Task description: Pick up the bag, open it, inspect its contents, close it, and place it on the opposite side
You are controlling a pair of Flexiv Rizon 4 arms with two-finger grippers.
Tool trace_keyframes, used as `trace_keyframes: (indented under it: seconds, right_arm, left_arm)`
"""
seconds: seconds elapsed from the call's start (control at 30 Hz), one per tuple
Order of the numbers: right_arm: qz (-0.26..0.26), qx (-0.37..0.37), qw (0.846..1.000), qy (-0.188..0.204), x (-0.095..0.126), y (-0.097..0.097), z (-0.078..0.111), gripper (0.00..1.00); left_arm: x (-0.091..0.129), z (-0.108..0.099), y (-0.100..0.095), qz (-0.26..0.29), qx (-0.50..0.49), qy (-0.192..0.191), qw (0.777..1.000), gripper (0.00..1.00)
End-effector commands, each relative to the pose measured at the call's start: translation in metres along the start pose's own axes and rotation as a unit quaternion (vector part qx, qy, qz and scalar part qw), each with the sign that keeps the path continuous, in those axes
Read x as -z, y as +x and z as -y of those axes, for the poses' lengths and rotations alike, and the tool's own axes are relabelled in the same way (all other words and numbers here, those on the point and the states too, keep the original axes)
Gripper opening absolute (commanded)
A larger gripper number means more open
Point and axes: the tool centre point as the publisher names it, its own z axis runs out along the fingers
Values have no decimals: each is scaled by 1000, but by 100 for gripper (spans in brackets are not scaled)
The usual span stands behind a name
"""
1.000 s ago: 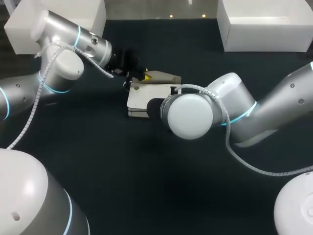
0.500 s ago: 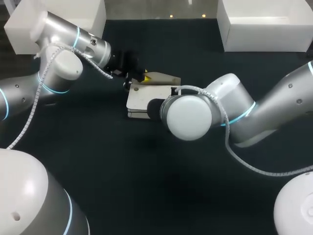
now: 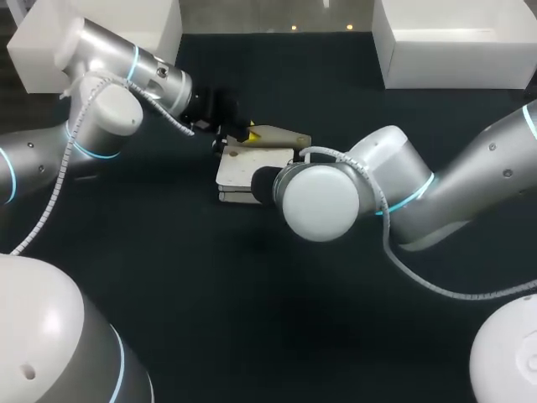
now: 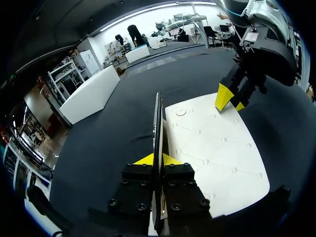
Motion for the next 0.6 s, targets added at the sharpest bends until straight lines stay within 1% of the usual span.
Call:
trace_keyframes:
  seconds: [0.03,0.2,0.27,0.6]
  right_arm:
    - [4,-3,1000,1,-3,1,-1,18]
    - [6,-6,1000,1,-3,0,-1,9]
    - [7,-8,1000,2,-3,0,-1,0]
    - [9,-17,1000,3,-3,0,1,0]
  left_arm:
    - [-1,-1,-1,-2,-1,2,1000,0]
    - [0,-1,0,-2,-3,3,1000,0]
    - [1,-1,1,-1,-4,4,1000,0]
    - [4,1,9,8,-30,17,999,0]
